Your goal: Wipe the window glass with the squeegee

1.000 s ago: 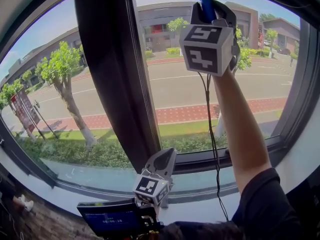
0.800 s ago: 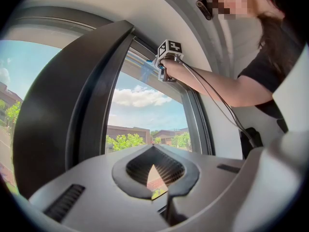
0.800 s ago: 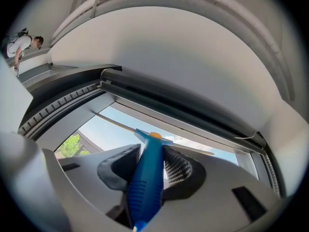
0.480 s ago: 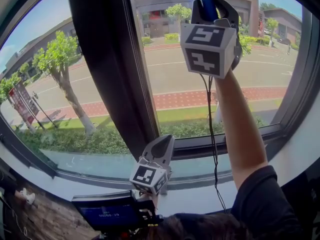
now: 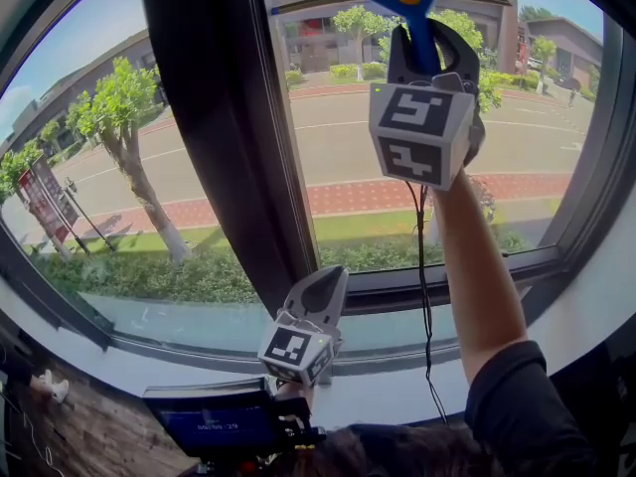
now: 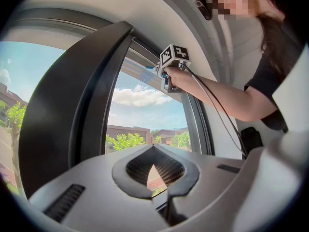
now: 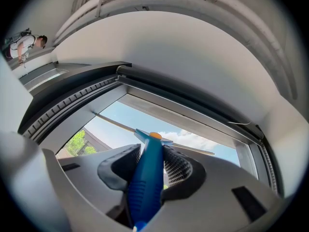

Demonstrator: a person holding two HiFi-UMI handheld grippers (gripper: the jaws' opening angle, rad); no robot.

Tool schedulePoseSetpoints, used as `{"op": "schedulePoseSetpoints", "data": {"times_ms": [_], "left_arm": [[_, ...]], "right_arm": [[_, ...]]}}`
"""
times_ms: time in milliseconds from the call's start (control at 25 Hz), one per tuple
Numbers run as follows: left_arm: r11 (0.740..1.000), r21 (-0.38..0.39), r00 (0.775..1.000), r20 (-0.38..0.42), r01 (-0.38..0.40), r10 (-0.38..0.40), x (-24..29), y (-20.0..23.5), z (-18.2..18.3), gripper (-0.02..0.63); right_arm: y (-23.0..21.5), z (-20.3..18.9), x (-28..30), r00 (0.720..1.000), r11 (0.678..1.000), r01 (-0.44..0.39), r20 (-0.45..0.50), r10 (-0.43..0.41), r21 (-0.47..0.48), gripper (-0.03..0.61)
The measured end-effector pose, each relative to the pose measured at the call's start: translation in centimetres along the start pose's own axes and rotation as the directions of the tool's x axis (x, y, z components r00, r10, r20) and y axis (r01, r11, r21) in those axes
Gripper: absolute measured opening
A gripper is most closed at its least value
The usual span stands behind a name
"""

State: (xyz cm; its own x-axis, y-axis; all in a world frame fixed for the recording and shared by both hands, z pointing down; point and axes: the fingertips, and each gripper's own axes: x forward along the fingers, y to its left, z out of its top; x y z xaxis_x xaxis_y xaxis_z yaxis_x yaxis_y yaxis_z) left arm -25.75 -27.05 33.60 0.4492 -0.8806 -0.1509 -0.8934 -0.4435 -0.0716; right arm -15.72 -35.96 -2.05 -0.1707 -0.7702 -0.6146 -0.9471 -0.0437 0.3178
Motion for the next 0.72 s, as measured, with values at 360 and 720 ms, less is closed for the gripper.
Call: {"op": "schedulePoseSetpoints", "data": {"times_ms": [360, 720], "left_arm": [[1.000, -0.002, 1.000, 0.002, 0.007, -0.007, 0.0, -0.3, 0.2, 0.002], [1.000, -0.010, 1.000, -0.007, -0.007, 0.007, -0.1, -0.1, 0.0, 0.002]], "right_arm": [[0.9, -2.1, -1.9, 1.000, 1.000, -0.011, -0.029, 0.011, -0.013, 0.141], [2.2, -5.1, -4.6, 0.997, 0.999, -0.023, -0.069, 0.021, -0.024, 0.141]]}}
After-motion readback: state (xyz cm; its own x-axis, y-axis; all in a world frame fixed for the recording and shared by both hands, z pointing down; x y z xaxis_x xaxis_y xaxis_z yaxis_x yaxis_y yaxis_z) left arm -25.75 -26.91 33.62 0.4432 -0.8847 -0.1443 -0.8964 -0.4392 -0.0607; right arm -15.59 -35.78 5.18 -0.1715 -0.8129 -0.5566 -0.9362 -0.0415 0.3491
